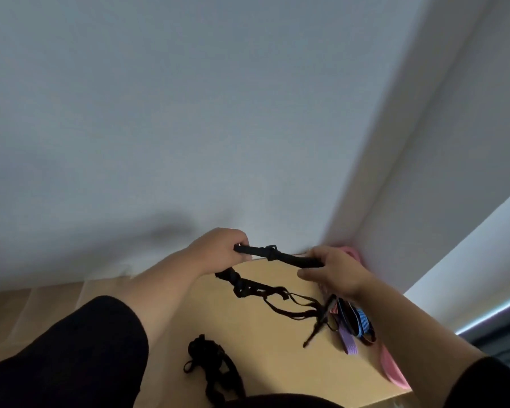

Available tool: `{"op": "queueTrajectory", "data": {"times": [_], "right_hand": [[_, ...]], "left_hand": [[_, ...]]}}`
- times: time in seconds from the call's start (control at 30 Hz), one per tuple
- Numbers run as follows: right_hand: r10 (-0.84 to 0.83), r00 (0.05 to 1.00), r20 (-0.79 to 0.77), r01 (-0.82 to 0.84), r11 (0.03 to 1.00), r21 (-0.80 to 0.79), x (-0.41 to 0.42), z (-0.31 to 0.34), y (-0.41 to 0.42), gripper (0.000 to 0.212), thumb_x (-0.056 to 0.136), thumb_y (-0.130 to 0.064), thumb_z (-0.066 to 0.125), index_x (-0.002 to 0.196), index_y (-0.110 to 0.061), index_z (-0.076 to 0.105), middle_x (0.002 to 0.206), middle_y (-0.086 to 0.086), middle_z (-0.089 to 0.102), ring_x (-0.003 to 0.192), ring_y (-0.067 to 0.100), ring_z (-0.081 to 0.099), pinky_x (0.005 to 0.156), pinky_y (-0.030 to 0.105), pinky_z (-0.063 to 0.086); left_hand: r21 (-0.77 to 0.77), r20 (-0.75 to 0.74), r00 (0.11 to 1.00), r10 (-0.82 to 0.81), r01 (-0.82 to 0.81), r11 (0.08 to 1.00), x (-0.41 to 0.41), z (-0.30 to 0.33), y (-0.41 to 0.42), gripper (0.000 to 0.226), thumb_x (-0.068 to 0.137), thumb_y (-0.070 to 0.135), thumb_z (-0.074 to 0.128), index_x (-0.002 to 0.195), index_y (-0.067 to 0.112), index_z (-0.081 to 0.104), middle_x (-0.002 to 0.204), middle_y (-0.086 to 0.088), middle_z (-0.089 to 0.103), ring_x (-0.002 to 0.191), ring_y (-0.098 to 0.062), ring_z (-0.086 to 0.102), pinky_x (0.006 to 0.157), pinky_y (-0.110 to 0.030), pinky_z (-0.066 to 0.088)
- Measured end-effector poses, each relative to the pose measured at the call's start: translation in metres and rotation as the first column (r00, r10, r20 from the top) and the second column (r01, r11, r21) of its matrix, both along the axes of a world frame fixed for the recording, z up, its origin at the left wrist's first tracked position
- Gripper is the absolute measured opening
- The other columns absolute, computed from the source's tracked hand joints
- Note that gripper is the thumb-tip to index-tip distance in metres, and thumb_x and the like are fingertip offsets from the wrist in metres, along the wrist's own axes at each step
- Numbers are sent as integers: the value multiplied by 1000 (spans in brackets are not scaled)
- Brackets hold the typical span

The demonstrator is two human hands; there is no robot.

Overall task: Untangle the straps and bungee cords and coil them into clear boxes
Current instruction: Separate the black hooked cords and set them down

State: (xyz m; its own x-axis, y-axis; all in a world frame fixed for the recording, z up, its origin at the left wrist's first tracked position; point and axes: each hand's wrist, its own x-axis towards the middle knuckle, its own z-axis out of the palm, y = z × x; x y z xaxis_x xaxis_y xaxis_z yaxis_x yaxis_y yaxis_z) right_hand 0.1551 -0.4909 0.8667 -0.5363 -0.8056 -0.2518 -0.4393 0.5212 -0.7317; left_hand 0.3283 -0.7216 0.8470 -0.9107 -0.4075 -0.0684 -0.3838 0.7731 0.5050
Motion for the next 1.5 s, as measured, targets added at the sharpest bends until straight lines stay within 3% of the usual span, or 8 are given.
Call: {"op": "queueTrajectory", "data": {"times": [0.17, 0.43, 0.77, 0.9, 1.1, 1.3, 1.4, 1.5], "right_hand": [[186, 898, -399, -88, 964, 252, -9, 3, 1, 19, 83, -42, 71, 76, -27, 61, 73, -7, 65, 68, 7, 62, 67, 29, 53], [-3, 967, -255, 20, 998, 64, -15, -3, 8, 31, 73, -53, 69, 75, -23, 66, 70, 6, 70, 56, 11, 58, 59, 31, 47], [128, 973, -190, -129, 992, 9, -13, 26, 45, 24, 89, -43, 74, 75, -28, 60, 68, -7, 56, 57, 4, 50, 55, 18, 40], [83, 948, -306, -62, 995, 78, -19, 31, 55, 24, 91, -41, 71, 78, -25, 61, 71, -9, 56, 62, -6, 53, 57, 13, 39], [40, 967, -250, 22, 970, 243, -12, -5, 55, 30, 91, -53, 65, 87, -23, 61, 81, -5, 64, 75, 12, 60, 69, 31, 46], [-124, 990, -61, 126, 992, 24, -4, -31, 50, 31, 76, -52, 77, 94, -40, 55, 88, -16, 59, 79, 1, 54, 72, 23, 43], [-61, 998, 16, 62, 995, -72, 4, -29, 47, 70, 72, -35, 83, 107, -77, 39, 102, -43, 58, 98, -23, 52, 76, 5, 38], [26, 998, 57, -22, 998, -66, 2, -29, 44, 91, 69, -20, 84, 108, -83, 32, 105, -50, 54, 100, -33, 44, 73, -4, 39]], "left_hand": [[-237, 215, 971, -106, 157, 959, 2, -7, -6, 23, 96, 47, 56, 81, 31, 61, 80, 9, 58, 76, -11, 56, 60, -27, 35], [-215, 169, 985, 17, 20, 976, 6, -18, -10, 25, 94, 52, 53, 75, 37, 52, 68, 13, 62, 65, -4, 59, 56, -27, 37], [-201, 53, 996, -69, 78, 976, -15, 2, -24, 14, 95, 18, 55, 95, 27, 66, 90, 12, 57, 86, -13, 57, 74, -31, 48], [-41, -91, 996, 21, -25, 999, -28, 21, -22, 24, 93, 8, 57, 92, 30, 66, 90, 11, 64, 87, -15, 61, 75, -28, 49], [140, -252, 968, 16, 20, 990, -63, 73, 21, 42, 85, 6, 47, 84, 45, 64, 77, 25, 64, 72, -5, 63, 68, -28, 52], [331, -355, 935, 4, 122, 936, -86, 123, 58, 38, 76, 9, 49, 79, 41, 70, 75, 12, 69, 60, -7, 63, 58, -33, 58], [470, -429, 902, 48, 178, 864, -91, 134, 76, 33, 74, 7, 53, 77, 33, 72, 71, 4, 72, 58, -9, 65, 52, -21, 50], [594, -484, 870, 93, 248, 765, -95, 140, 92, 37, 85, -3, 58, 74, 29, 75, 67, 2, 71, 59, -15, 67, 53, -23, 51]]}}
